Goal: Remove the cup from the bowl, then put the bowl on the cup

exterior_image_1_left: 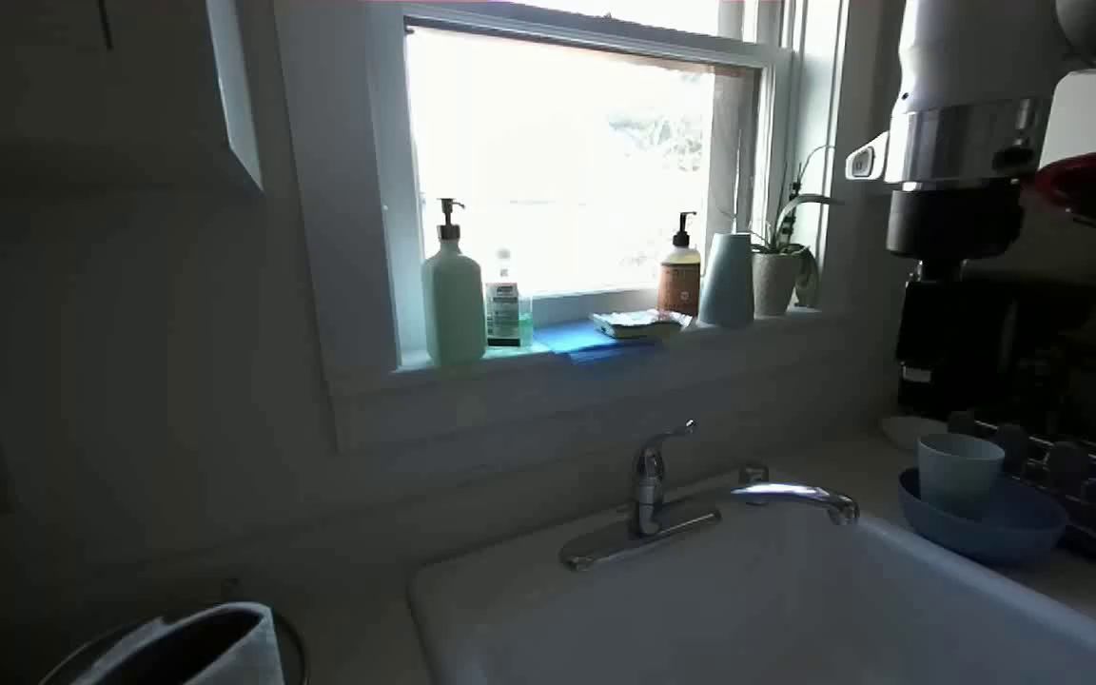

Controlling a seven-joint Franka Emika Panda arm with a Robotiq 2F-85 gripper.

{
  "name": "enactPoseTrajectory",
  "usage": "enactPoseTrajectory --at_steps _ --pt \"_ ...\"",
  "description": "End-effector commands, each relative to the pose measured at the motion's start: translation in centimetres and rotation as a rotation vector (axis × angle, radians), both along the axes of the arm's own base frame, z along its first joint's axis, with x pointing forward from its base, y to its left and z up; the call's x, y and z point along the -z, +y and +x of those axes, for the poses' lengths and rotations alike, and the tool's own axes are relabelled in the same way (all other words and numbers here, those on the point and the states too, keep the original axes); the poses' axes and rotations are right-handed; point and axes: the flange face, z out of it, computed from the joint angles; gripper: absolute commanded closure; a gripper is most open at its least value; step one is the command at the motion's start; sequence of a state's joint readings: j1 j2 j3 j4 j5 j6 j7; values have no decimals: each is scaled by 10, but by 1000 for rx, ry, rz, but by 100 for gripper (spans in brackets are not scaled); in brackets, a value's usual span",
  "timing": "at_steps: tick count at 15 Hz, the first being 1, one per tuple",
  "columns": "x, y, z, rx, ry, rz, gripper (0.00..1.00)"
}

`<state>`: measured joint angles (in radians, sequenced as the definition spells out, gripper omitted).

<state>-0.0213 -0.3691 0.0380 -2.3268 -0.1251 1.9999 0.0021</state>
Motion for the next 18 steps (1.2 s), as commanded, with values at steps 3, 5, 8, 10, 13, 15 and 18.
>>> enactPoseTrajectory --at_steps 3,5,8,10,13,15,18 --pt "-1 0 0 0 1 0 0" --pt "-1 0 0 0 1 0 0" --pt "-1 -3 2 17 -1 0 0" --pt "6 -30 14 129 29 -7 0" --pt "21 -91 20 297 67 17 0" --pt "32 -131 23 398 94 49 0" --pt "46 -177 25 499 111 115 0"
